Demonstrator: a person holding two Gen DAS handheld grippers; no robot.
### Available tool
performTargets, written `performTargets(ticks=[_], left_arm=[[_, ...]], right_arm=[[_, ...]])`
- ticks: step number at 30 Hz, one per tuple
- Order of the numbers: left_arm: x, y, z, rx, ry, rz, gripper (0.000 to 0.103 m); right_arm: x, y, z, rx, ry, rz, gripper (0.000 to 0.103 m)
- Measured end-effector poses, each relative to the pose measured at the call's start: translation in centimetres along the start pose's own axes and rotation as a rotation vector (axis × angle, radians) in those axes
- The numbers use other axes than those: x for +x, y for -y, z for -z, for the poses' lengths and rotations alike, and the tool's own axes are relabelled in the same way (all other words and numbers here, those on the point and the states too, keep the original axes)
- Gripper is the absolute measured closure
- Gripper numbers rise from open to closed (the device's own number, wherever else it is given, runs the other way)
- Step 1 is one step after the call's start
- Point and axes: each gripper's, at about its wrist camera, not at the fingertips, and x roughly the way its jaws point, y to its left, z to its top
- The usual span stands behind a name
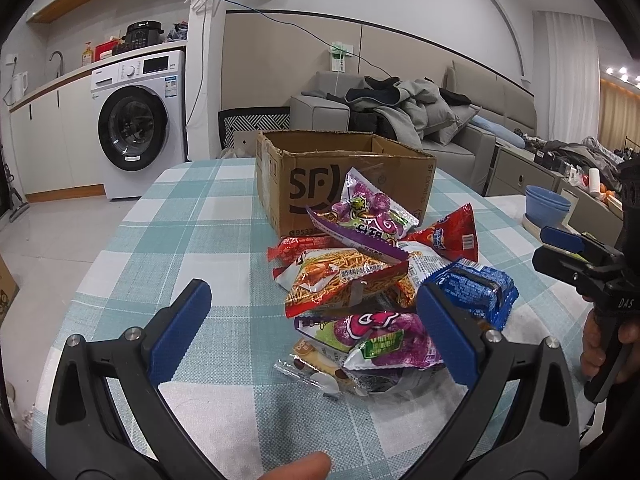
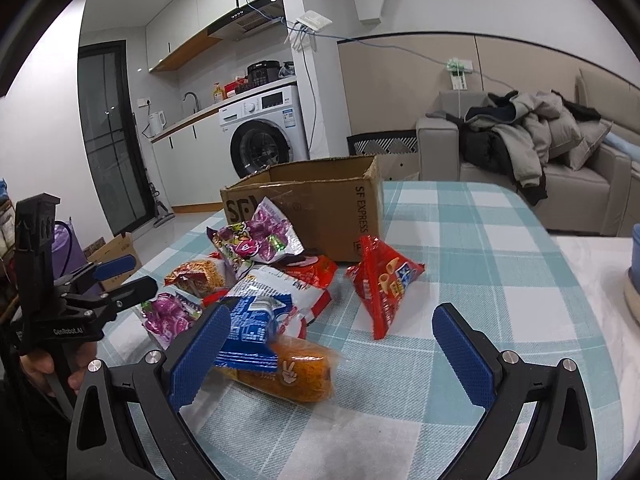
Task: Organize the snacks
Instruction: 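Move the right gripper onto the blue biscuit pack and close it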
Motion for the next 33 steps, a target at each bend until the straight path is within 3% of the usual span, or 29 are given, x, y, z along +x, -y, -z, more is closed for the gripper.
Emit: performTargets(ticks=[16, 22, 28, 30, 33], left_arm=[[1.7, 1.2, 0.5, 0.045, -0.147, 0.114, 0.001], [2.3, 1.0, 0.7, 0.038, -0.177, 0.119, 0.001], [2.6, 0.5, 0.5, 0.029, -0.201, 0.126, 0.001], [2.7, 0.5, 0.5, 0.026, -0.213, 0.132, 0.001], [2.9, 0.5, 0.4, 0.013, -0.232, 0.154, 0.001]], right_arm=[[3.7, -4.0, -1.0, -0.056, -0.163, -0.095, 0.0], [5.3, -5.3, -1.2, -0.084, -0.202, -0.12, 0.004], [6.5, -5.5, -0.7, -0.081, -0.239, -0.119, 0.029], [6.3, -5.3, -0.6, -0.067, -0.24, -0.13, 0.043], [5.8, -5.2, -0.4, -0.064, -0.218, -0.122, 0.049]])
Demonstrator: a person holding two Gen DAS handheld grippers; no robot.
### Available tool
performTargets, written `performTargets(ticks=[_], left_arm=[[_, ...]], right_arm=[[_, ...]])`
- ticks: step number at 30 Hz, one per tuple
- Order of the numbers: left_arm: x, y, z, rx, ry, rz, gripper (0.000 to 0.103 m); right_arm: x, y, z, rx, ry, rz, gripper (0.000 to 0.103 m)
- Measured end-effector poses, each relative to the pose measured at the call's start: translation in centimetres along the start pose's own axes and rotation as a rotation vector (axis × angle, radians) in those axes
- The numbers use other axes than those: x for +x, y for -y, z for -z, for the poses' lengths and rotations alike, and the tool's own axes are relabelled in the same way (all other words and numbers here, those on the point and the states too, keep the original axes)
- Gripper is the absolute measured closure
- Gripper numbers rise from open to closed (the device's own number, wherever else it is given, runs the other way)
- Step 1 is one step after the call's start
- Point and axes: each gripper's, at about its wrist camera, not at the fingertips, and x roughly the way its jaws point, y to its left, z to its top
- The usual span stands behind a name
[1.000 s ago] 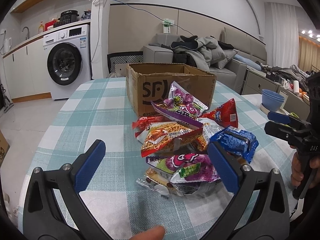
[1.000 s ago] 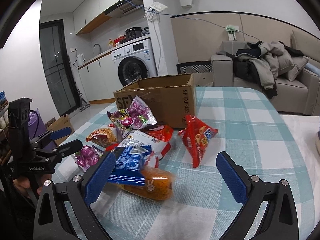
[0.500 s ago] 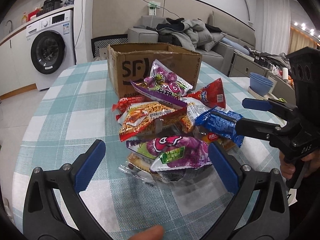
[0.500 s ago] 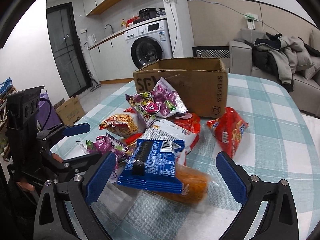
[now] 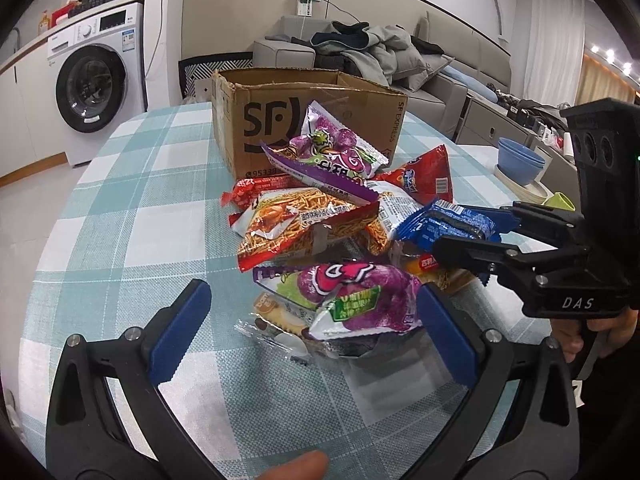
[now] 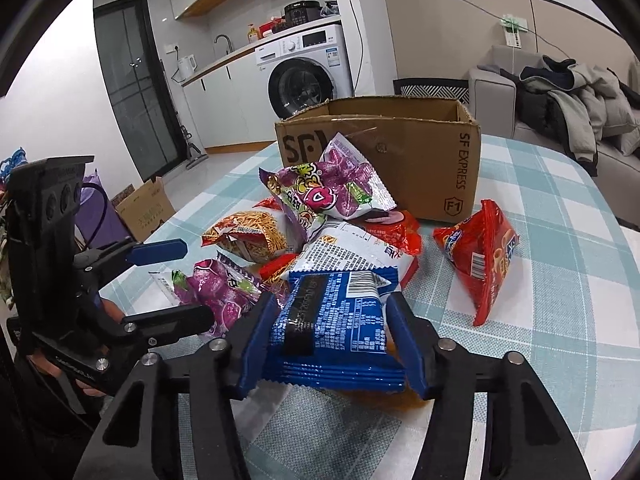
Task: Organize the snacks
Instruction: 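Move the right gripper onto the blue biscuit pack and close it, then close the left gripper on the purple chip bag while the right gripper lifts the blue pack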
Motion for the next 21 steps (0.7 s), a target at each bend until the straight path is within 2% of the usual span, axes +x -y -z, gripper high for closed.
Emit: performTargets(ticks=[2, 5, 7, 8, 14, 17, 21], left_arm=[[0.0, 0.1, -0.1, -0.01, -0.01, 0.023, 0.001], [0.0, 0.7, -0.4, -0.005, -0.008, 0.018, 0.001], [0.2, 1.3, -0.6, 0.01, -0.015, 0.015, 0.001], [0.4, 1.7, -0.7, 0.021, -0.02, 0.014, 0.001], [2.0, 3.1, -0.7, 0.069, -0.055, -0.03, 0.001], [2.4, 3.4, -0.8, 0.071, -0.061, -0.043, 0.001], [2.8, 3.6, -0.6, 0.09, -0.069, -0.057, 0.001]], right_arm=[[-0.7, 0.1, 0.2, 0.007, 0.031, 0.002, 0.051], [-1.8, 0.4, 0.1, 0.016, 0.069, 0.017, 0.053], [-2.2, 0.7, 0.1, 0.021, 0.083, 0.025, 0.067], [-2.3, 0.9, 0.1, 0.026, 0.085, 0.035, 0.067], [-2.3, 1.6, 0.3, 0.033, 0.063, 0.01, 0.066], [-2.2, 1.7, 0.5, 0.028, 0.051, 0.015, 0.057], [-1.2, 1.9, 0.9, 0.037, 0.004, 0.005, 0.054]])
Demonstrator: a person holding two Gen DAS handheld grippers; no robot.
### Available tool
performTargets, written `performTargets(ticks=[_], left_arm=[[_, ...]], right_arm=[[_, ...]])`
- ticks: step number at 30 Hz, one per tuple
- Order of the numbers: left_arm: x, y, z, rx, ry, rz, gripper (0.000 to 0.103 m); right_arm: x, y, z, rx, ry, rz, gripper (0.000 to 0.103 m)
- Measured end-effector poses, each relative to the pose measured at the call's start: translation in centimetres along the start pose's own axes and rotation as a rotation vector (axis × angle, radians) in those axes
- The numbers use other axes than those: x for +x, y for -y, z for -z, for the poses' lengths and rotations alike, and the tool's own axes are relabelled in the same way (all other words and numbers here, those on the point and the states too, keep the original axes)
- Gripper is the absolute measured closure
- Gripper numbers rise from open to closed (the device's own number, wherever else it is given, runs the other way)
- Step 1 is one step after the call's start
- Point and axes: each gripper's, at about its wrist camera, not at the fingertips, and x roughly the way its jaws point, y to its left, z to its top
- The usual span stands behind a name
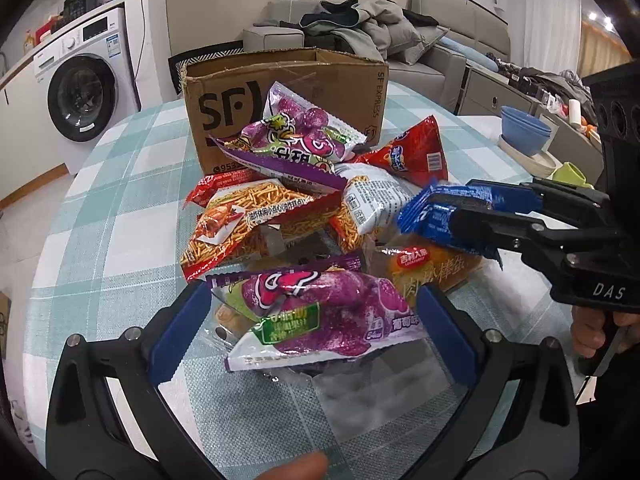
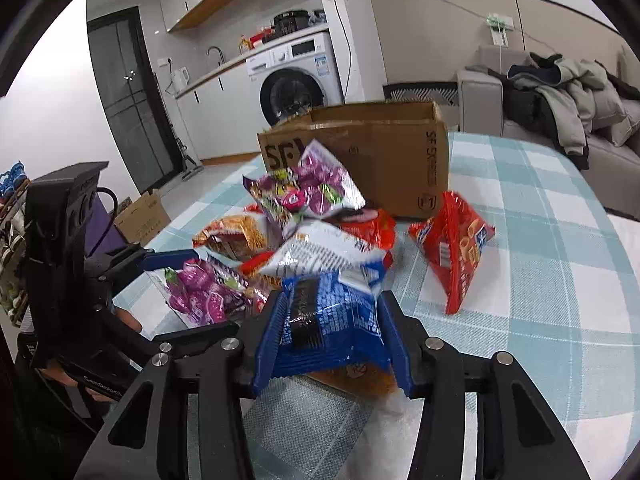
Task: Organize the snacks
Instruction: 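Close the left gripper on the purple chip bag while the right gripper lifts the blue pack, then carry the purple bag and blue pack with both grippers over the cardboard box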
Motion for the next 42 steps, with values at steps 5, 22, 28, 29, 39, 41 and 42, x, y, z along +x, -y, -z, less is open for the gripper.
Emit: performTargets(ticks=[5, 22, 28, 29, 39, 41, 42], left_arm=[[0.2, -0.6, 0.2, -0.021, 0.0, 0.042, 0.017], [-1.8, -2.4, 1.5, -0.082, 0.078, 0.096, 0.046], [-3.4, -2.5, 2.0, -0.079, 0.122, 0.102, 0.047], [-3.7, -2.5, 2.1, -0.078, 0.131, 0.105, 0.047], [-7.0, -2.6, 2.4, -0.087, 0.198, 0.118, 0.047], [-7.8, -2.6, 2.3, -0.09, 0.213, 0.118, 0.047], [-8.1, -2.7, 2.2, -0.092, 0.219, 0.118, 0.047]], right_arm=[[0.7, -0.2, 0.3, -0.005, -0.013, 0.002, 0.054], [0.1, -0.5, 0.2, -0.018, 0.031, 0.013, 0.057], [-1.1, -0.7, 0.1, -0.019, 0.063, 0.003, 0.057], [-1.2, -0.7, 0.0, -0.02, 0.066, 0.002, 0.057], [-3.4, -0.9, -0.7, -0.018, 0.126, 0.012, 0.057], [-3.7, -0.8, -0.9, -0.017, 0.137, 0.017, 0.057], [-4.1, -0.7, -1.0, -0.016, 0.146, 0.018, 0.057]])
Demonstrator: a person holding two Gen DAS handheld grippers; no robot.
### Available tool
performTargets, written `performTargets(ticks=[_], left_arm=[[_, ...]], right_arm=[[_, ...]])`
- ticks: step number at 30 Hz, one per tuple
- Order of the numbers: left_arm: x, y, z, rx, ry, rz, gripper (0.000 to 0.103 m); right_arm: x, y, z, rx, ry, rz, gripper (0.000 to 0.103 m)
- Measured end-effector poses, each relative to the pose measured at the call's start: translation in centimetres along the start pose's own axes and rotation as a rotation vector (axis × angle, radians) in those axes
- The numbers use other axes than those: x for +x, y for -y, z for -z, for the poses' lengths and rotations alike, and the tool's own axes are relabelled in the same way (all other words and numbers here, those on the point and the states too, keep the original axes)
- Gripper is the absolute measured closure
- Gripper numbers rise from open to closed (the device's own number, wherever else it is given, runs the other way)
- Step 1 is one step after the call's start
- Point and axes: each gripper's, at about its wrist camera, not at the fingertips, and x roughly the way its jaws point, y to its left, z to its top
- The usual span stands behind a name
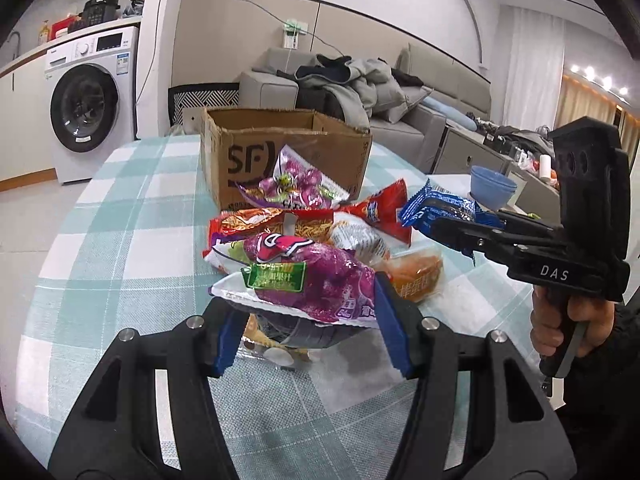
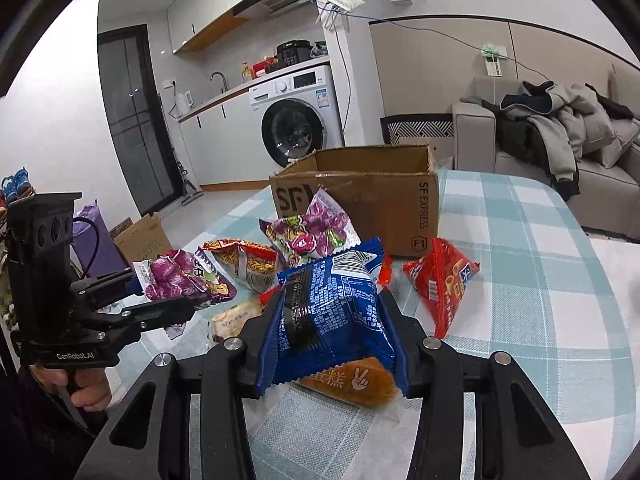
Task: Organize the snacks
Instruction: 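Carry the purple bag and blue pack with both grippers over the cardboard box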
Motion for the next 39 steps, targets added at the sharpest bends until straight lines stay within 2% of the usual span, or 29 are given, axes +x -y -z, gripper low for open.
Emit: performTargets(ticks=[9, 16, 22, 30, 39], left_arm=[[-3.2, 0.7, -2.0, 0.002, 0.065, 0.004, 0.047], [-4.2, 0.9, -3.4, -0.008, 0.077, -0.002, 0.047], [-4.8, 0.8, -5.4, -0.009, 0.087, -0.01, 0.047], [-4.3, 0.2, -9.5, -0.014, 0.098, -0.042, 0.047], [-0.9, -1.2, -13.7, -0.033, 0.088, -0.064, 0.047]], right_arm=[[-3.2, -0.1, -1.8, -0.011, 0.054, 0.056, 0.057], [-5.4, 0.4, -3.6, -0.021, 0.071, 0.105, 0.057], [-6.0, 0.7, -5.8, -0.017, 0.084, 0.109, 0.057], [-4.8, 1.6, -8.9, 0.014, 0.089, 0.108, 0.057], [-1.4, 2.7, -11.6, 0.045, 0.07, 0.11, 0.057]])
